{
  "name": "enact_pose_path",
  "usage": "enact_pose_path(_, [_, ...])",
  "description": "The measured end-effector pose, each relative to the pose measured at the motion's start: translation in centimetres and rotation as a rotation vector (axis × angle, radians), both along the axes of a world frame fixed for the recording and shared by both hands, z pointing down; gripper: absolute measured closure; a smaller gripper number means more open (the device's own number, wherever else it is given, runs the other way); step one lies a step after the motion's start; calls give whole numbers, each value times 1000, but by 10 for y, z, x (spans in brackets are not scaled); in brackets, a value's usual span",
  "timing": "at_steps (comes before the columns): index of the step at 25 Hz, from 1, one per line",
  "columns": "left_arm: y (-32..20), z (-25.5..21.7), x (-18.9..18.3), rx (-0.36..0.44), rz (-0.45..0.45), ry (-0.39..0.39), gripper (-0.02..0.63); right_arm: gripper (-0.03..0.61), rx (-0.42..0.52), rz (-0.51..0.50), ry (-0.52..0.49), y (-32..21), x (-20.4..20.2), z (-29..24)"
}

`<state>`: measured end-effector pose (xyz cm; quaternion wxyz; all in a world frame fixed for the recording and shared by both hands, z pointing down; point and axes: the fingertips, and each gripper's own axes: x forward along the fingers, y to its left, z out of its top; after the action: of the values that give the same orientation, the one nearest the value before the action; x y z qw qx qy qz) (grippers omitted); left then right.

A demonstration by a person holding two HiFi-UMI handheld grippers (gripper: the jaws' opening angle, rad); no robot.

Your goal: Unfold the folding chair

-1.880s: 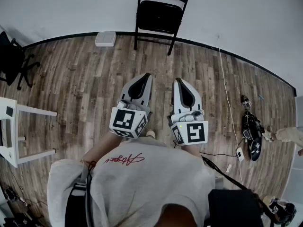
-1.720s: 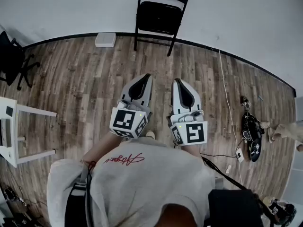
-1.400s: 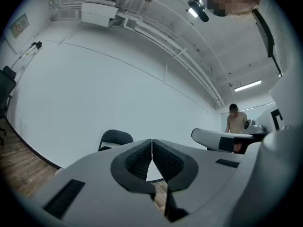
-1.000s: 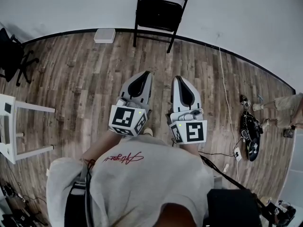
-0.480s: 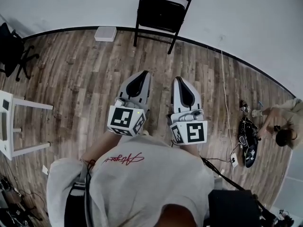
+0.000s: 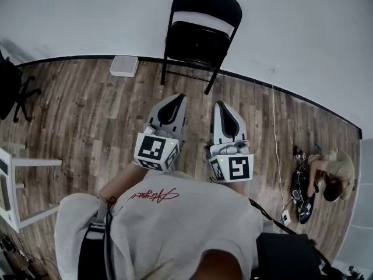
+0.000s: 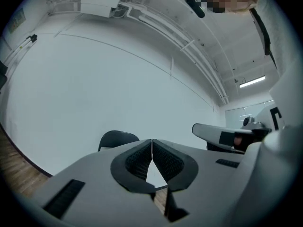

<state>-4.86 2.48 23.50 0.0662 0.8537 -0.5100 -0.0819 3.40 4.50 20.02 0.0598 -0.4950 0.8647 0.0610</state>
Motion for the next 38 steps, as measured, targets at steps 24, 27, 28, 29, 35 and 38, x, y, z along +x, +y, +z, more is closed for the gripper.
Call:
enact_pose_path(24, [-295,54,26,-52,380,-466,361,560,-64,152,31,-221,7,2])
enact_pose_path(27, [-356,91,35,-68,439,-707,337,560,-95,178,60,-246,19,15])
enact_pose_path(28, [-377,104,38,-72,442,-782,336,560,-101,183,68,-254,25,19])
enact_pose_path(29, [-398,117,40,-80,441,-851,334,560,-105,187,73,-263,32,22])
enact_pose_path(35, [-497,198,59,-204,508,-1127,325,560,-149,194,75,-330,75,47])
enact_pose_path(38, [-526,244,64,-282,587,-1273,325,560,-186,192,97,-368,94,62])
